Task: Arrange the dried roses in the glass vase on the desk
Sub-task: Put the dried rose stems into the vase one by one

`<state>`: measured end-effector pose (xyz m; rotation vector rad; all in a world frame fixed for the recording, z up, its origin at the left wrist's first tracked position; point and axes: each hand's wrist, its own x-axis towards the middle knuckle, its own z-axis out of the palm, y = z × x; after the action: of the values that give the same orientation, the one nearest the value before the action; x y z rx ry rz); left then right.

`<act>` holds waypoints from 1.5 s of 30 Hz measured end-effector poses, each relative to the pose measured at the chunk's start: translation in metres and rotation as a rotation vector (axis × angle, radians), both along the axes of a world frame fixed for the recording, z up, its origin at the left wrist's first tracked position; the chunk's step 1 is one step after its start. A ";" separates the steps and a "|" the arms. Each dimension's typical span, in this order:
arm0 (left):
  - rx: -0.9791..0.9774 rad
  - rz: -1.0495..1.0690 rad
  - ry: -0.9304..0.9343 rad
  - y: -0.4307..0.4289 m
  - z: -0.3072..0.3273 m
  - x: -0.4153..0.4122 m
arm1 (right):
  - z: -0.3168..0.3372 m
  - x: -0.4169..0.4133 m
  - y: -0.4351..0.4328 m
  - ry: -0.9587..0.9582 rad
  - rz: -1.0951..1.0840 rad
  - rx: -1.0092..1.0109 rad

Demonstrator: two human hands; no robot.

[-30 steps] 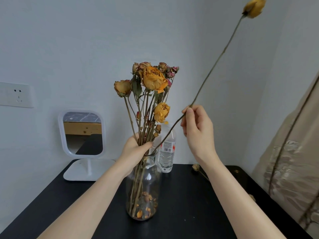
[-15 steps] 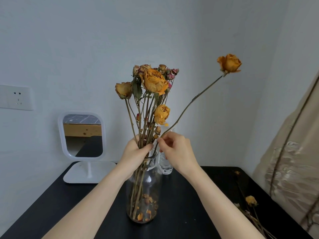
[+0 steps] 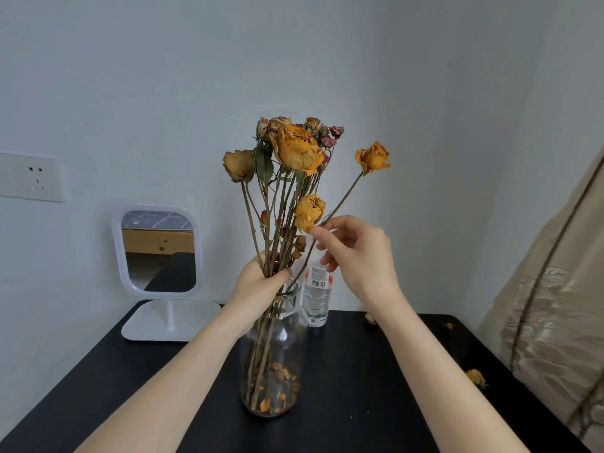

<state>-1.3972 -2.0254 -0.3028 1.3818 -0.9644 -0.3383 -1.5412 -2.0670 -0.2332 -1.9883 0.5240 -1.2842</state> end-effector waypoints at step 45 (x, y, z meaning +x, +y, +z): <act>0.250 -0.243 -0.522 0.022 -0.124 -0.158 | -0.151 -0.162 -0.030 0.422 -0.295 0.348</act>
<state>-1.5554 -2.0030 -0.4268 1.6219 -1.5704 -0.2901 -1.7036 -2.0973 -0.3843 -1.9274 1.1959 -0.8512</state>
